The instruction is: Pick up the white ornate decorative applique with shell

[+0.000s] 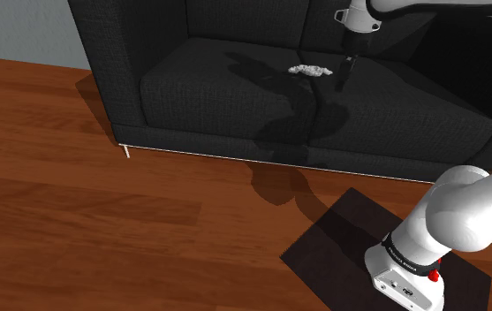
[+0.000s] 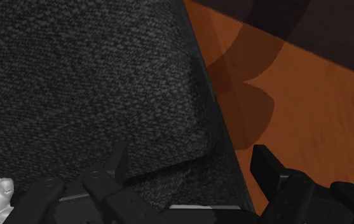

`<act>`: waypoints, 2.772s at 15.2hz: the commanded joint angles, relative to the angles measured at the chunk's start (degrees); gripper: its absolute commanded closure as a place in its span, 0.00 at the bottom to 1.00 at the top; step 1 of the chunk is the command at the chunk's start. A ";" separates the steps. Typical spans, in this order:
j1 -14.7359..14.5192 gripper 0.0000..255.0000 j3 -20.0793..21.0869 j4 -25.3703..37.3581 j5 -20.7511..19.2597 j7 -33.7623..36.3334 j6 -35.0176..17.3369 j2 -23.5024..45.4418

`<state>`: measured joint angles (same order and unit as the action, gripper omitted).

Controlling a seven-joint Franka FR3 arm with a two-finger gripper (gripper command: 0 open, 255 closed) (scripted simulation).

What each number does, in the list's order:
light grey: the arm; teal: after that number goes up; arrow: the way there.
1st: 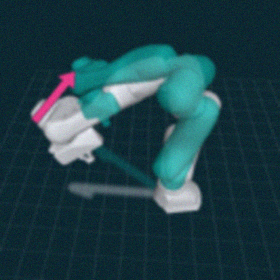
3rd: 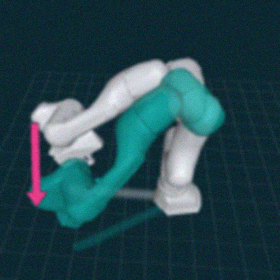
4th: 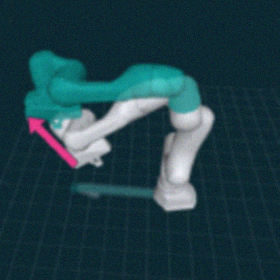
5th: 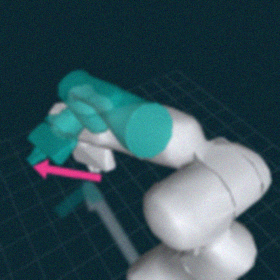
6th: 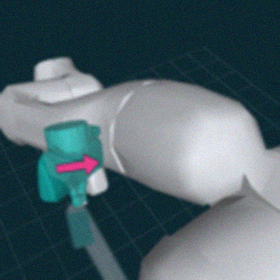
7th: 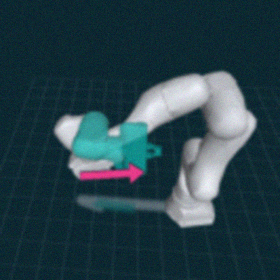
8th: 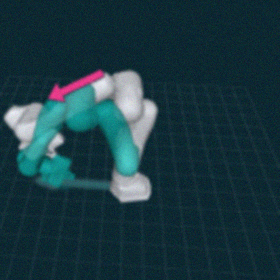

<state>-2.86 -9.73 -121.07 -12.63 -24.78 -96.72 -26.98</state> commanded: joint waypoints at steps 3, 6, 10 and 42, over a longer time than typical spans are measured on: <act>-0.90 0.00 -3.24 8.37 0.26 -9.04 -1.18 8.61; -1.33 0.00 -5.23 15.31 1.42 -15.69 -1.51 15.30; -1.21 0.00 -7.12 26.01 4.03 -24.52 -0.89 24.85; 1.11 1.00 -7.78 45.62 9.10 -36.61 2.73 40.53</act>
<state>-1.74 -17.51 -76.45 -3.55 -61.35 -94.94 13.49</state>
